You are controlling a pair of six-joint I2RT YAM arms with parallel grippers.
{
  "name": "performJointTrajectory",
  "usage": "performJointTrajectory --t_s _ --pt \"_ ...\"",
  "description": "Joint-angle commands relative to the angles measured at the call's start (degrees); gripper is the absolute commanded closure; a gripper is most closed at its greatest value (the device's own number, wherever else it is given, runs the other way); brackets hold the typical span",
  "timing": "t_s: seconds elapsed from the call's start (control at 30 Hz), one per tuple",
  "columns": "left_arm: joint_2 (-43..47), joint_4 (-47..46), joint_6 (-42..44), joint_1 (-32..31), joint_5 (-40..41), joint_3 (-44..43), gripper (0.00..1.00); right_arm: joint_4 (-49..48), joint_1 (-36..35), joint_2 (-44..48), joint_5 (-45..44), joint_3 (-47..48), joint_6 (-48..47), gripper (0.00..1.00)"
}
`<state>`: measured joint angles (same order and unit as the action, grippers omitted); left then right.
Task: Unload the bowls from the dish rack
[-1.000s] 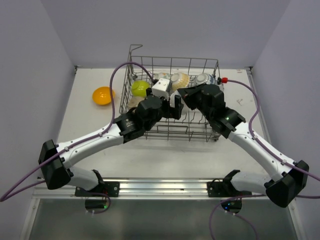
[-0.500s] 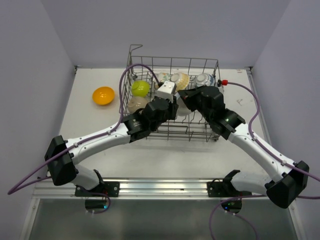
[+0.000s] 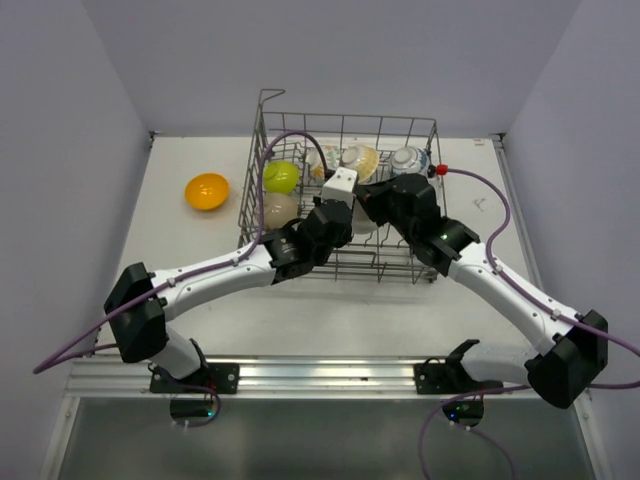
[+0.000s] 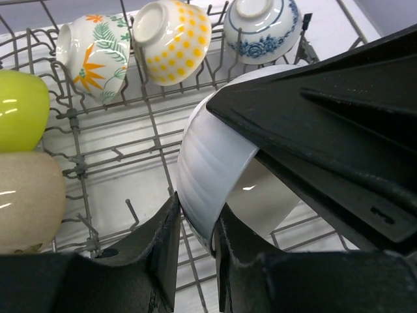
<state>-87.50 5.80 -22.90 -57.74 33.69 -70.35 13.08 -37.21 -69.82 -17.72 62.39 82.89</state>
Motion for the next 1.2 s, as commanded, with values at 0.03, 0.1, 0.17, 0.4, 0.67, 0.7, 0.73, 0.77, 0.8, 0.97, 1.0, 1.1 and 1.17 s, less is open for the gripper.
performJointTrajectory --t_s 0.03,0.1,0.17,0.4,0.67,0.7,0.73,0.77,0.8,0.97,1.0,1.1,1.17 --pt "-2.8 1.2 0.9 -0.2 9.6 -4.7 1.0 -3.4 -0.6 0.1 0.2 -0.2 1.7 1.0" --pt "-3.6 2.7 1.5 -0.1 12.9 -5.8 1.0 -3.0 -0.6 0.0 0.0 -0.3 1.7 0.91" --pt "-4.5 3.2 2.3 -0.1 14.7 -6.0 1.0 -2.8 -0.6 -0.2 -0.1 -0.3 1.5 0.91" --pt "-6.5 4.7 2.9 0.1 22.2 -6.3 1.0 -2.8 -0.6 0.2 1.4 -3.1 4.1 0.57" --pt "-6.4 5.0 1.2 6.1 16.9 -5.3 1.0 -4.2 -0.7 2.7 2.0 -7.7 4.9 0.47" --pt "-6.3 4.9 1.2 6.8 15.3 -5.2 1.0 -4.1 -0.5 3.2 1.8 -8.7 5.2 0.46" --pt "-6.2 5.0 1.1 8.0 14.4 -5.3 1.0 -4.1 -0.5 4.5 1.0 -9.1 5.3 0.46" --pt "-6.0 5.4 1.0 8.6 13.5 -5.5 1.0 -3.9 -0.3 5.2 0.8 -9.6 5.4 0.46" --pt "-5.9 5.6 1.1 9.1 12.2 -5.7 1.0 -3.8 -0.3 6.0 0.2 -10.4 5.6 0.46" --pt "-6.4 7.9 3.4 11.6 10.6 -8.7 1.0 -2.3 0.3 11.9 -2.5 -12.7 5.1 0.44" --pt "-6.6 8.7 4.0 12.0 10.3 -9.5 1.0 -2.0 0.4 12.7 -2.8 -13.3 4.4 0.44" --pt "-6.3 11.7 4.9 13.4 9.0 -13.3 1.0 -0.5 0.7 15.9 -4.0 -14.9 3.3 0.43" --pt "-5.3 14.0 4.7 15.5 7.2 -15.9 1.0 0.5 0.9 18.0 -5.0 -15.8 2.9 0.43"
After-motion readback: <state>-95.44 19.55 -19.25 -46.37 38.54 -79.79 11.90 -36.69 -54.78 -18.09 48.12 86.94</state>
